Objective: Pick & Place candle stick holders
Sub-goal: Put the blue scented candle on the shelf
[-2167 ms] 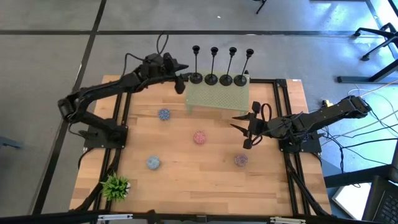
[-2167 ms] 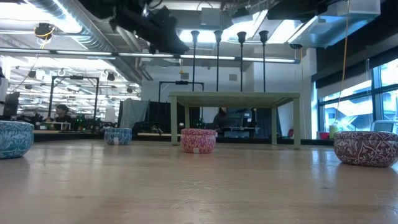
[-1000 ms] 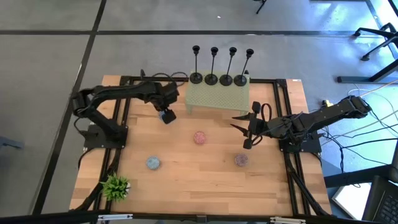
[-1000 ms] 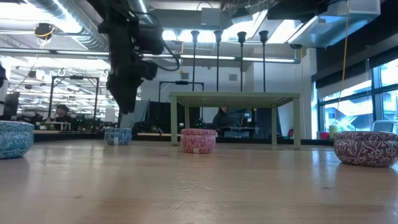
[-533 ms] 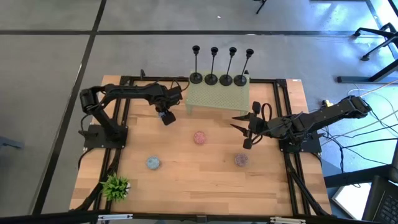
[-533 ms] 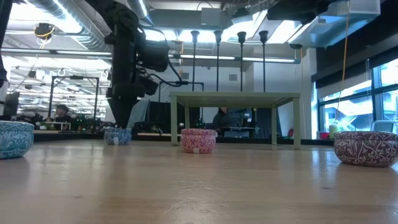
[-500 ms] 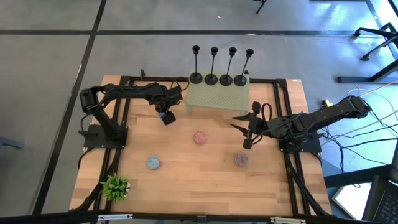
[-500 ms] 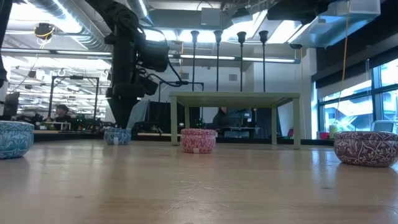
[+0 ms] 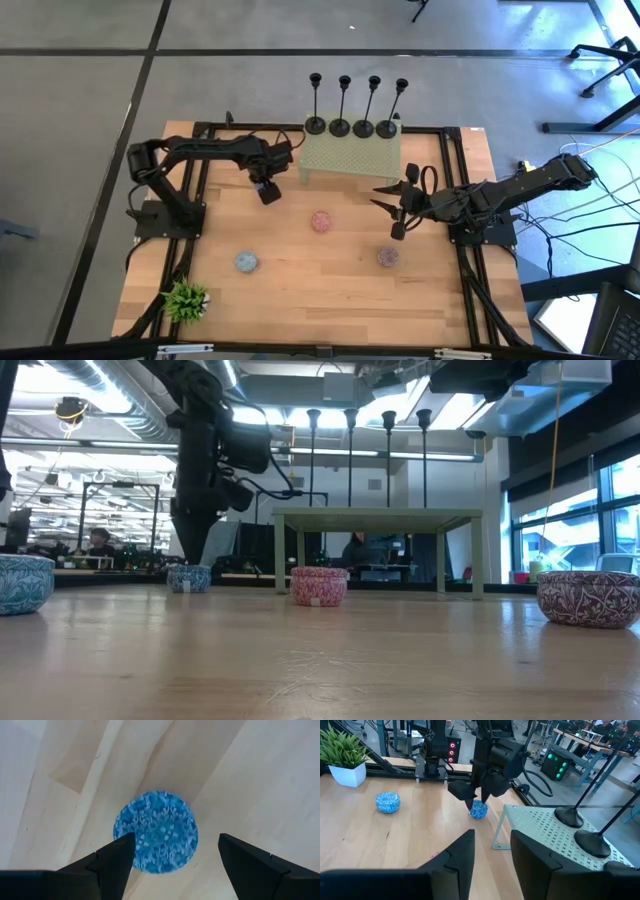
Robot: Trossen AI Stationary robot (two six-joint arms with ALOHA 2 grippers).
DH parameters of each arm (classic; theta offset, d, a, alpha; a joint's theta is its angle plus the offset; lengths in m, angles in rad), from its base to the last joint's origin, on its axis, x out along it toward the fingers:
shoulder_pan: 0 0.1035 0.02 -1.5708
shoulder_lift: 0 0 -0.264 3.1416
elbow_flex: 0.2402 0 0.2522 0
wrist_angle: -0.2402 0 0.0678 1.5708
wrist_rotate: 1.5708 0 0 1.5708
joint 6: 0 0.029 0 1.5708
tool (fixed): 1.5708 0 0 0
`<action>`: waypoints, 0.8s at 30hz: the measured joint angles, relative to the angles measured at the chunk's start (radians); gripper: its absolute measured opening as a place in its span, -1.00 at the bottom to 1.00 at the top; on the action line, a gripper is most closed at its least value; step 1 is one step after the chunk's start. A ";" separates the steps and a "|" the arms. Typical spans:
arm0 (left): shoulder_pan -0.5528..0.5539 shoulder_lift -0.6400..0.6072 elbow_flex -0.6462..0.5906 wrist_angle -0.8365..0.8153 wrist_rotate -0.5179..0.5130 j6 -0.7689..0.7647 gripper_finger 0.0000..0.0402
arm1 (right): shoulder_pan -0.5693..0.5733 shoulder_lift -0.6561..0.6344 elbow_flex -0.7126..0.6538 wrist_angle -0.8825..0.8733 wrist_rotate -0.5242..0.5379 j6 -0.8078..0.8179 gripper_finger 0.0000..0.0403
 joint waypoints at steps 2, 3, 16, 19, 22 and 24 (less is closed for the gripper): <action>0.000 -0.007 0.000 -0.024 0.000 0.005 0.41 | 0.000 0.000 0.000 0.000 0.000 0.000 -0.35; 0.000 -0.011 0.000 -0.041 -0.001 0.005 0.41 | 0.000 0.000 0.000 0.000 0.000 0.000 -0.35; 0.000 -0.222 -0.058 -0.136 0.008 -0.009 0.41 | 0.000 0.000 0.000 0.000 0.001 -0.002 -0.35; 0.000 -0.255 -0.137 -0.082 0.032 -0.034 0.41 | 0.000 0.000 0.000 0.000 0.003 -0.003 -0.35; 0.000 -0.261 -0.201 0.054 0.035 -0.048 0.41 | 0.000 0.000 0.000 0.000 0.003 -0.003 -0.35; 0.000 -0.260 -0.226 0.142 0.035 -0.065 0.41 | 0.000 0.000 0.000 0.000 0.003 -0.003 -0.35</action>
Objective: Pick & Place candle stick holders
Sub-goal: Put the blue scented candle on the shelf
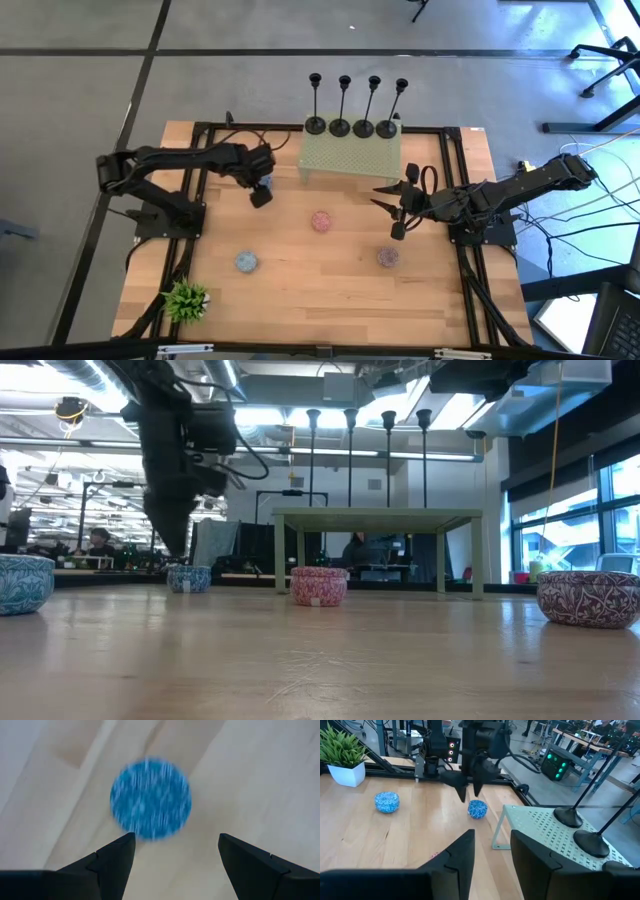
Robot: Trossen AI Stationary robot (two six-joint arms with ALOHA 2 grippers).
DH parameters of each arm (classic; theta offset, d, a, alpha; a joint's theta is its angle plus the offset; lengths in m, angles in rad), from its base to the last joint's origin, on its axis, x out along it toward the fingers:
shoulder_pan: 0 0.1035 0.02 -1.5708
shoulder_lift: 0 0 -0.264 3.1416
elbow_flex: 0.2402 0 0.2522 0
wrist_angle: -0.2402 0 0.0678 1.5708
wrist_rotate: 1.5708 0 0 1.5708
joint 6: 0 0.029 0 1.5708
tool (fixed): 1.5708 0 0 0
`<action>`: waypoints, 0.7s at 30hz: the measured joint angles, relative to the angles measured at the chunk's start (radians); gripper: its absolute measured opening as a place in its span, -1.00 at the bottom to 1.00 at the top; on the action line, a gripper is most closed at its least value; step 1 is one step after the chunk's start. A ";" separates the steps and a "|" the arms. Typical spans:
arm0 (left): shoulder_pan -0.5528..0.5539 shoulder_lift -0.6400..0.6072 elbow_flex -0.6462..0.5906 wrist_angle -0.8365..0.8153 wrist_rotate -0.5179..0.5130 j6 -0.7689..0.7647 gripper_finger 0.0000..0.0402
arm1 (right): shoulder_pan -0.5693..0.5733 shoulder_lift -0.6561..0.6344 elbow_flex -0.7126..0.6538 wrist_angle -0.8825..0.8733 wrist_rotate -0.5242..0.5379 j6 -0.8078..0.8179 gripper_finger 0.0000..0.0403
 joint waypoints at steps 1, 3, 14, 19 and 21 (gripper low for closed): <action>0.000 0.005 -0.002 0.029 0.000 -0.008 0.41 | 0.000 0.000 0.000 0.000 0.000 0.000 -0.35; 0.000 0.011 -0.002 0.050 0.000 -0.011 0.41 | 0.000 0.000 0.000 0.000 0.000 0.000 -0.35; 0.015 0.013 -0.002 0.045 -0.012 0.044 0.42 | 0.000 0.000 0.000 0.001 0.000 0.000 -0.35; 0.046 0.013 -0.002 0.036 -0.012 0.026 0.48 | 0.000 0.000 0.000 0.000 0.000 0.000 -0.35; 0.061 0.016 -0.002 0.039 -0.007 0.023 0.52 | 0.000 0.000 0.000 0.001 0.000 0.000 -0.35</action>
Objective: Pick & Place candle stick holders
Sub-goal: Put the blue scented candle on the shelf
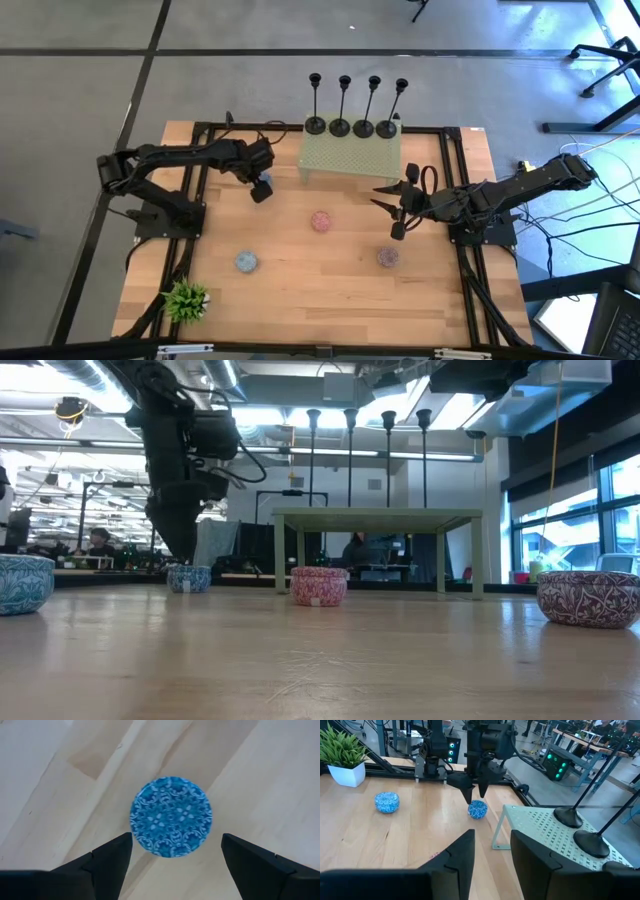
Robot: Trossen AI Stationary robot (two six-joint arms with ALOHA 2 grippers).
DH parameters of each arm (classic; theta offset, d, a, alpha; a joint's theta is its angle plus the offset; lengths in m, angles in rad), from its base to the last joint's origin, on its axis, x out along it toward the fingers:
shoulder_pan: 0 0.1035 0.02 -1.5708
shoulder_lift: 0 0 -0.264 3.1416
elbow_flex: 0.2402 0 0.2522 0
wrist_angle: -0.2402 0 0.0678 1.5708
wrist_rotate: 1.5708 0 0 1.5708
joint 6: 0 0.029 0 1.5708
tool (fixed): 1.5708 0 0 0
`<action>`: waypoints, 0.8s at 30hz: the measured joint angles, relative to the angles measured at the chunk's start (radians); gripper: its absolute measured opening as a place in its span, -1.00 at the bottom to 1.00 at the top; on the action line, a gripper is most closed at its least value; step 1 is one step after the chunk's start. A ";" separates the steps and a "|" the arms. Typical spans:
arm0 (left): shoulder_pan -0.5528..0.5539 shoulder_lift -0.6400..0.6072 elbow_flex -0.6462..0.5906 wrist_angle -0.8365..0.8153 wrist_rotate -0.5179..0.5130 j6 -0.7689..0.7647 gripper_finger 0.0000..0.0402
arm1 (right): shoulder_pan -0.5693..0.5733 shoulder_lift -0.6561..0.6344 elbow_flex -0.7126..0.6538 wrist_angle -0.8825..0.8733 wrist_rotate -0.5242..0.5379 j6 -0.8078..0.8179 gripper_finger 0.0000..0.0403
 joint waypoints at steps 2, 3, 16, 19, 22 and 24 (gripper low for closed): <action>0.015 0.002 0.000 0.000 0.000 0.000 0.56 | 0.000 0.000 0.000 0.000 0.000 0.000 -0.35; 0.019 0.007 0.000 0.006 0.001 -0.001 0.58 | 0.000 0.000 0.000 0.000 0.000 0.000 -0.35; 0.032 0.138 0.000 0.044 0.011 -0.024 0.65 | 0.000 0.000 0.000 0.000 -0.001 0.000 -0.35; 0.031 0.141 0.000 0.079 0.014 -0.023 0.65 | 0.000 0.000 0.000 0.000 -0.001 0.000 -0.35; 0.032 0.141 0.000 0.130 0.014 -0.017 0.65 | 0.000 0.000 0.000 0.000 -0.001 0.000 -0.35; 0.032 0.141 0.000 0.147 0.020 -0.001 0.65 | 0.000 0.000 0.000 0.000 -0.001 0.000 -0.35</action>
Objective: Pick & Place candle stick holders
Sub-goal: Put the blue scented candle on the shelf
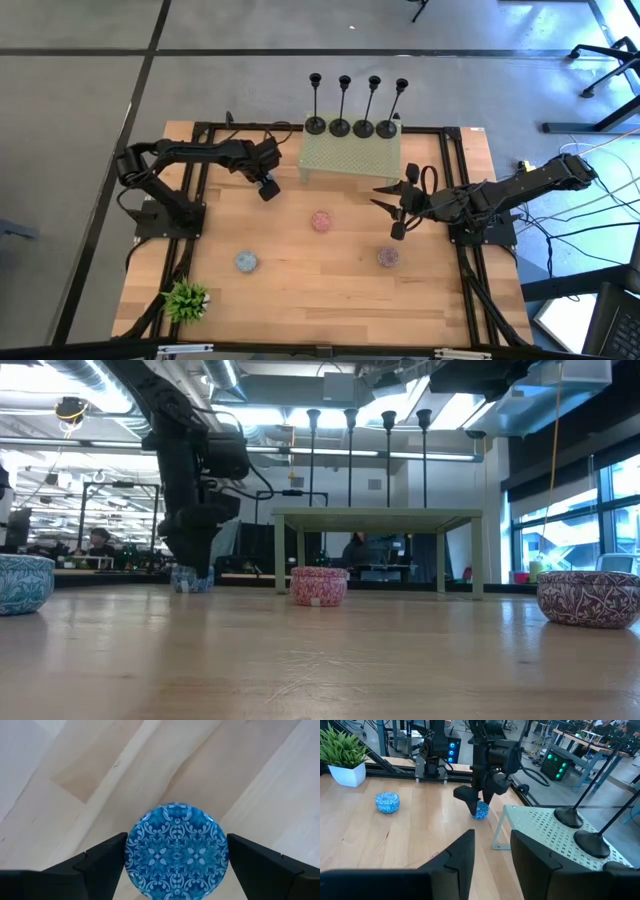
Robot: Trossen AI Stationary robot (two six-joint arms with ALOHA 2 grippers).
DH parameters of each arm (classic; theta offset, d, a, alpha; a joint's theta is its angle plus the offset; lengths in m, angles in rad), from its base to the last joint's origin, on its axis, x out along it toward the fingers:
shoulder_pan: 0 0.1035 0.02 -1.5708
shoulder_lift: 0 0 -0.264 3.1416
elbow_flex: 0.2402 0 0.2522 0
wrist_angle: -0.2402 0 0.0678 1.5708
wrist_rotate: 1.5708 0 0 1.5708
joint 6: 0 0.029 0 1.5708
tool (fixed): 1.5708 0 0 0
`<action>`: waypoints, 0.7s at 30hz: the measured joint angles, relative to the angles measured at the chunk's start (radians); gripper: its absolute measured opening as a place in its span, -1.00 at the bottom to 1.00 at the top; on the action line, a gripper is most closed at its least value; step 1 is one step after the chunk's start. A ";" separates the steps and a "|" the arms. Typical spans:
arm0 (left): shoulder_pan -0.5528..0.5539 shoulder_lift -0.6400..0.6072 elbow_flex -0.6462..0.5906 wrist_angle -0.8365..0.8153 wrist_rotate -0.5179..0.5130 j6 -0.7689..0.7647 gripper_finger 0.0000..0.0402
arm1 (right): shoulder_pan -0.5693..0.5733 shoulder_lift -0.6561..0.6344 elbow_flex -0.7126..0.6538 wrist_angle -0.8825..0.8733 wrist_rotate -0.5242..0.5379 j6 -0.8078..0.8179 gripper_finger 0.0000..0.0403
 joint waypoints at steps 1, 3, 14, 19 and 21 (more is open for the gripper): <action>0.000 0.000 0.000 0.004 0.005 0.008 0.65 | 0.000 0.000 0.000 0.000 0.000 0.000 -0.35; 0.000 0.000 0.000 0.003 0.008 0.012 0.65 | 0.000 0.000 0.000 0.000 0.000 0.000 -0.35; 0.007 -0.001 0.000 -0.003 0.010 0.001 0.43 | 0.000 0.000 0.000 0.000 0.000 0.000 -0.35; 0.006 -0.005 0.001 -0.010 0.016 -0.029 0.43 | 0.000 0.000 0.000 0.000 0.000 0.000 -0.35; 0.006 -0.005 0.014 -0.034 0.026 -0.043 0.44 | 0.000 0.000 0.000 0.000 0.000 0.000 -0.35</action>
